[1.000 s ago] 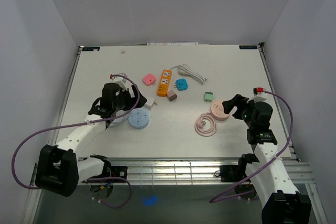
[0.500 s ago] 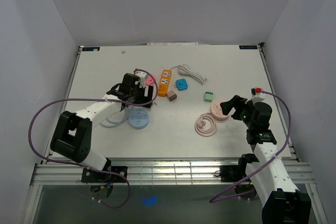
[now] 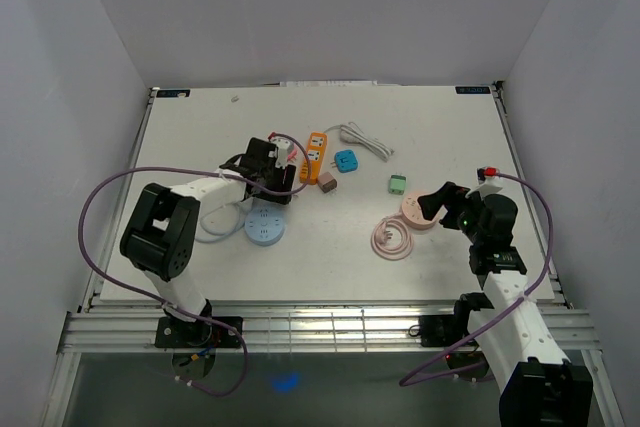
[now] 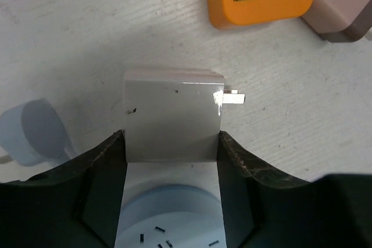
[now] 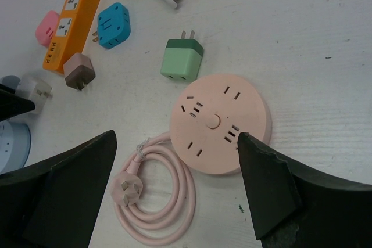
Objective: Insert the plug
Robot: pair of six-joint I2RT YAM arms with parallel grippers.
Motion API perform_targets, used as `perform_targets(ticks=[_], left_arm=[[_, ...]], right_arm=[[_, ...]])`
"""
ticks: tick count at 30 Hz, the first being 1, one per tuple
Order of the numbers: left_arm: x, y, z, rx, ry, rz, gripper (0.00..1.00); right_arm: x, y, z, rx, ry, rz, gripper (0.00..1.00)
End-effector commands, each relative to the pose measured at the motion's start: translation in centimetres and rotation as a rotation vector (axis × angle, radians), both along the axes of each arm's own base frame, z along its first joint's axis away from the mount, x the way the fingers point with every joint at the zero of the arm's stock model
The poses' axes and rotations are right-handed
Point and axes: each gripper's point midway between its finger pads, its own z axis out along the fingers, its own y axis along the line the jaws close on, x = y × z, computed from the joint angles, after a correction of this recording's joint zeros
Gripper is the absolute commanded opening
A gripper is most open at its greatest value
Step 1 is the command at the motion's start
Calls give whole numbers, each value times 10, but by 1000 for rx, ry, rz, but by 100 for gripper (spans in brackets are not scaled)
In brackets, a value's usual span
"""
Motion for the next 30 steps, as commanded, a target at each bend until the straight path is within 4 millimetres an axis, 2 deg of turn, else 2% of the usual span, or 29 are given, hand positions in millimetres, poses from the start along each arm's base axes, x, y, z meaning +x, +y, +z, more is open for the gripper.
perform_targets(ticks=[1,5,7,9,10,11,12,13,14,15,16,17,18,19,20,23,25,26,28,30], left_arm=[[13,-19,7,-54,-14,-59,58],[13,-21,9,-62,-8,-53,37],[9,-29,24,-115,-30,-78,30],[1,-40,38,-184,-56,-112,30],[-2,-46,61,-228,-100,-135,30],[-6,-50,70,-249,-125,-150,28],[-8,-52,79,-264,-146,-163,27],[-12,-55,88,-279,-163,-183,27],[-16,-57,105,-297,-202,-205,27],[-20,-61,112,-305,-217,-223,27],[-26,-65,118,-318,-229,-257,27],[-29,-68,131,-333,-258,-280,26],[-35,-73,136,-343,-267,-309,25],[-38,-77,141,-350,-278,-333,24],[-43,-82,147,-358,-293,-374,23],[-52,-92,153,-339,-316,-427,23],[-57,-97,153,-315,-334,-461,23],[-58,-97,152,-299,-343,-472,23],[-60,-98,151,-274,-356,-475,23],[-59,-97,150,-244,-373,-471,23]], right_arm=[[5,2,11,3,-44,16,90],[5,3,11,2,-44,26,90],[7,7,12,16,-48,45,89],[9,20,23,54,-50,118,90],[12,26,19,77,-9,149,90],[15,38,39,106,-22,224,90],[18,45,43,122,-7,259,91],[23,49,38,136,35,279,91],[24,61,43,143,44,323,92],[27,76,59,139,34,375,93],[30,85,54,136,69,401,93],[27,103,57,123,76,460,93],[31,114,70,115,60,489,93],[34,125,65,114,92,513,93],[33,136,68,127,103,543,93],[32,178,84,161,110,679,94],[35,192,84,192,143,722,94],[36,200,98,210,126,757,94],[36,213,95,235,168,792,94],[34,224,103,247,180,829,94]])
